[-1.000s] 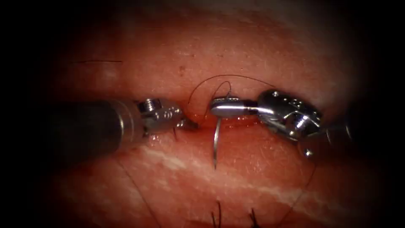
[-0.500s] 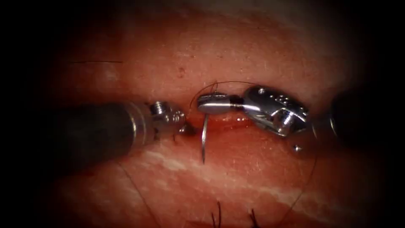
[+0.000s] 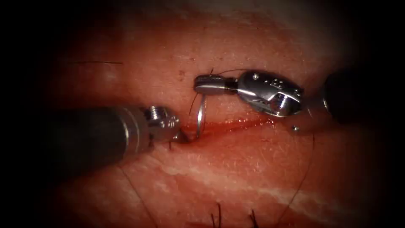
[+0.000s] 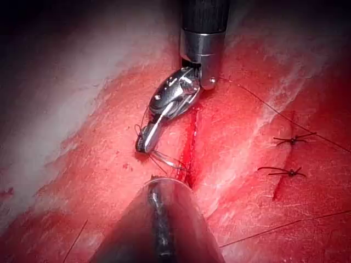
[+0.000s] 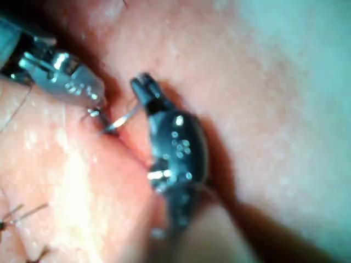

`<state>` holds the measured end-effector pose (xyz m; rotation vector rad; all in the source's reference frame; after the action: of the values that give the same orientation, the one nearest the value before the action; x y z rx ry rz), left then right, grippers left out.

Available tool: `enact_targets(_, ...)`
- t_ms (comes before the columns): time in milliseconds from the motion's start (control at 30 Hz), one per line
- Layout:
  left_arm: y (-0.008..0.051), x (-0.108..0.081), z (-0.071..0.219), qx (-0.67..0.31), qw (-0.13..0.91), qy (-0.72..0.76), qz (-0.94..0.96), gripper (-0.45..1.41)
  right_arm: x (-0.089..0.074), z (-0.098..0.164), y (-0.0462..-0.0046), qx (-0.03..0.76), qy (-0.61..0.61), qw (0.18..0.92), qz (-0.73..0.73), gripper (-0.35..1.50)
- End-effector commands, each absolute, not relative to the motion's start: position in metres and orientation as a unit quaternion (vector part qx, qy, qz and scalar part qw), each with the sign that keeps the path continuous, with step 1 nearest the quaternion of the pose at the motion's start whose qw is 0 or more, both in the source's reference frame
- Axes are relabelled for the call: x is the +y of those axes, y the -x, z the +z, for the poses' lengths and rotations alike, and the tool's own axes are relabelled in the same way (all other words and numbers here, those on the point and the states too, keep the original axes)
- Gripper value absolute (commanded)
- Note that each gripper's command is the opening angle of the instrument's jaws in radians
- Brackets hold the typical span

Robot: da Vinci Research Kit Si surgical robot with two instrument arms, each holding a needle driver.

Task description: Wound Closure

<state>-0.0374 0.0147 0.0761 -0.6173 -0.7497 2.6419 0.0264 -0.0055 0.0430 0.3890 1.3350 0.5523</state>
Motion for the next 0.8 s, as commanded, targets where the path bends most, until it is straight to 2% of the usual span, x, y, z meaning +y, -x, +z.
enact_targets(33,0.0381,0.0142,0.0766,-0.265,0.163,0.217,0.925,-0.45,-0.0068,0.0439,-0.0268,0.605,-0.175,0.737,0.244,-0.35)
enact_targets(800,0.0381,0.0142,0.0734,-0.258,0.173,0.233,0.921,-0.45,-0.0095,0.0458,-0.0271,0.594,-0.092,0.785,0.152,-0.35)
